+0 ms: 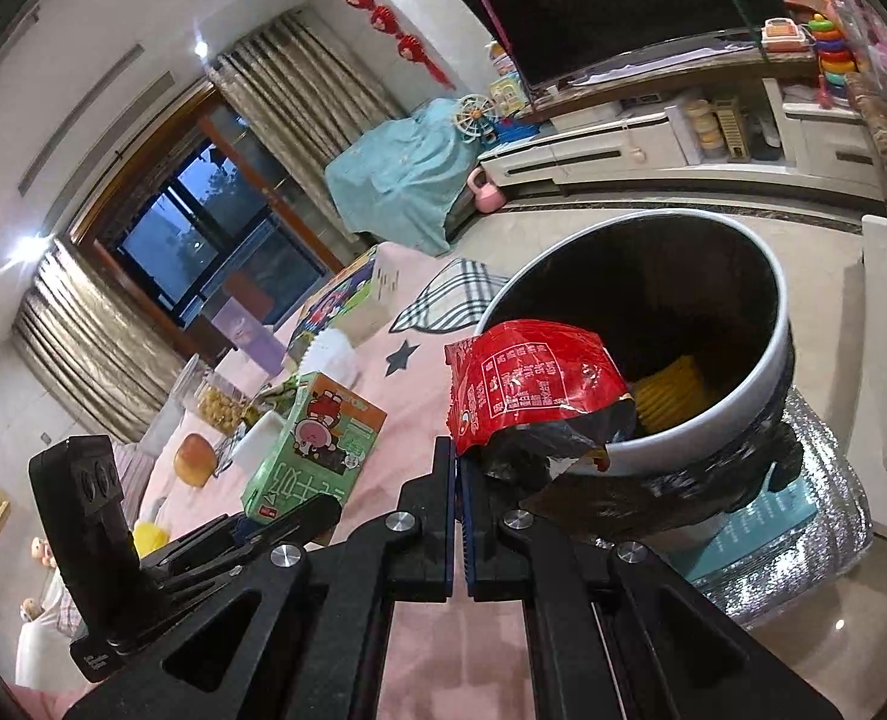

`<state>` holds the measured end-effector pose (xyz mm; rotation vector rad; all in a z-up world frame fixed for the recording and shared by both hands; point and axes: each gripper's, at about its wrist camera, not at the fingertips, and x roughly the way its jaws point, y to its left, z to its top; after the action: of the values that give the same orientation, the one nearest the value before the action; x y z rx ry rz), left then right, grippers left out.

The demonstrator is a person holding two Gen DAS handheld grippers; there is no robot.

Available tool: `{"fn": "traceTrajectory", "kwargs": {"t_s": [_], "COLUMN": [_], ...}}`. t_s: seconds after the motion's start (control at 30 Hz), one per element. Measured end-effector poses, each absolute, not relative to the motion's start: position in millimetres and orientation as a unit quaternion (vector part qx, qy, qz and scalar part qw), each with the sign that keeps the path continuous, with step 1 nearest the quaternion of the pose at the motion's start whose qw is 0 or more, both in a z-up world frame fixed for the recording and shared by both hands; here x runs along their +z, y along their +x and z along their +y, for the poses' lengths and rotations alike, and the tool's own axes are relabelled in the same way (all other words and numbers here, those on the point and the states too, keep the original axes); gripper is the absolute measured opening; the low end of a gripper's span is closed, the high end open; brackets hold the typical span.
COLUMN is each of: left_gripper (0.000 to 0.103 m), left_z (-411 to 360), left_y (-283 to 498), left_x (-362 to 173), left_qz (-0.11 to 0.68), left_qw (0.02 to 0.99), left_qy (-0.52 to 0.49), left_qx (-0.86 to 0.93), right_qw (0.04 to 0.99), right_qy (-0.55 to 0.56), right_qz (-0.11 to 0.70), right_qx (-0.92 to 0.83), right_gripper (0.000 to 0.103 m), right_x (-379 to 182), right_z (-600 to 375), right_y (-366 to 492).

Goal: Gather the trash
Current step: 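Carry the green juice carton and red snack bag over the black bin, then open the left tool to drop the green carton while the right tool drops the red bag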

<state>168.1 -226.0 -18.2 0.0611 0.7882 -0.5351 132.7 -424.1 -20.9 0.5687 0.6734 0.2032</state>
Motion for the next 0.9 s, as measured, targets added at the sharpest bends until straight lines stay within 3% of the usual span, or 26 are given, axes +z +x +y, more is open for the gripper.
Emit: {"fn": "traceTrajectory", "kwargs": {"t_s": [0.9], "left_gripper": [0.031], "left_z": [-299.8], "left_y": [208.7], "left_x": [-9.0], "left_qz": [0.382], "left_qw": [0.874], "left_qy": [0.073], "left_qx": [-0.292], "right_qw": [0.899], "right_qy": [0.286], "right_qz": [0.326], "right_qx": [0.061], "right_gripper": [0.002], "right_x": [-20.7], "right_z": [-481.2], "right_y": [162.9]}}
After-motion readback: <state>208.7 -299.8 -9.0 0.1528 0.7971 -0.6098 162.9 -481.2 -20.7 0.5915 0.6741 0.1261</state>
